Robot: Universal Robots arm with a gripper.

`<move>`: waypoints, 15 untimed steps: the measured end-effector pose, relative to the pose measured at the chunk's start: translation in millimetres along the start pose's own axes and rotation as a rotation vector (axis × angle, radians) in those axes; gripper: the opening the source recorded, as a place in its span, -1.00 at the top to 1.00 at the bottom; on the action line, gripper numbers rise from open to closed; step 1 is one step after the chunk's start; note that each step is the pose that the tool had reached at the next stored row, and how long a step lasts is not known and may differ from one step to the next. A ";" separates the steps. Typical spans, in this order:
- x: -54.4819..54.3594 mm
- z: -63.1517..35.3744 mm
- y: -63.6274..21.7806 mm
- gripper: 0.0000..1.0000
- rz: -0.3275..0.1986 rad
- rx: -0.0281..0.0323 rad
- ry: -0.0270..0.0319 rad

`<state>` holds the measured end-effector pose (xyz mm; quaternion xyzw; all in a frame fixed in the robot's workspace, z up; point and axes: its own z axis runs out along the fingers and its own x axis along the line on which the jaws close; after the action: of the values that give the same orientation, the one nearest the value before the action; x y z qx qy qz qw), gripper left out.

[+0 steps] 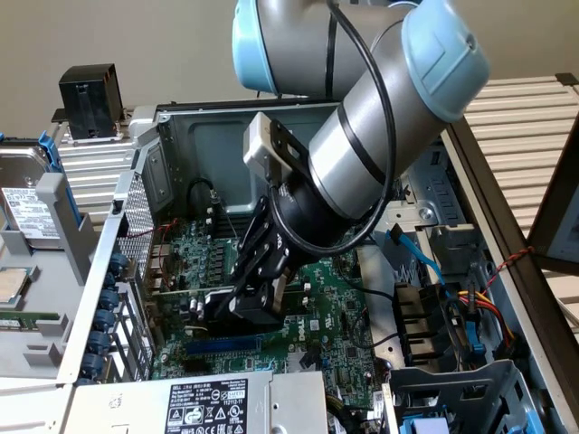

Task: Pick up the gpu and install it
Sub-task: 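Insert the gpu into the slot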

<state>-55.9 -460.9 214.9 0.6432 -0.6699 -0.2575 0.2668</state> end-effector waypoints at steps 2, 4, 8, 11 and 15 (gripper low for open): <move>0.5 -0.4 -0.3 0.47 0.000 -0.0133 0.0007; 1.5 -1.4 -1.5 0.47 -0.001 -0.0378 0.0009; 1.9 -1.8 -2.8 0.47 -0.005 -0.0401 -0.0037; 1.9 -0.8 -3.8 0.47 -0.006 -0.0402 -0.0044; 1.5 -0.7 -4.0 0.47 -0.006 -0.0405 -0.0045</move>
<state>-52.6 -462.5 212.7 0.6392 -0.6631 -0.2733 0.2775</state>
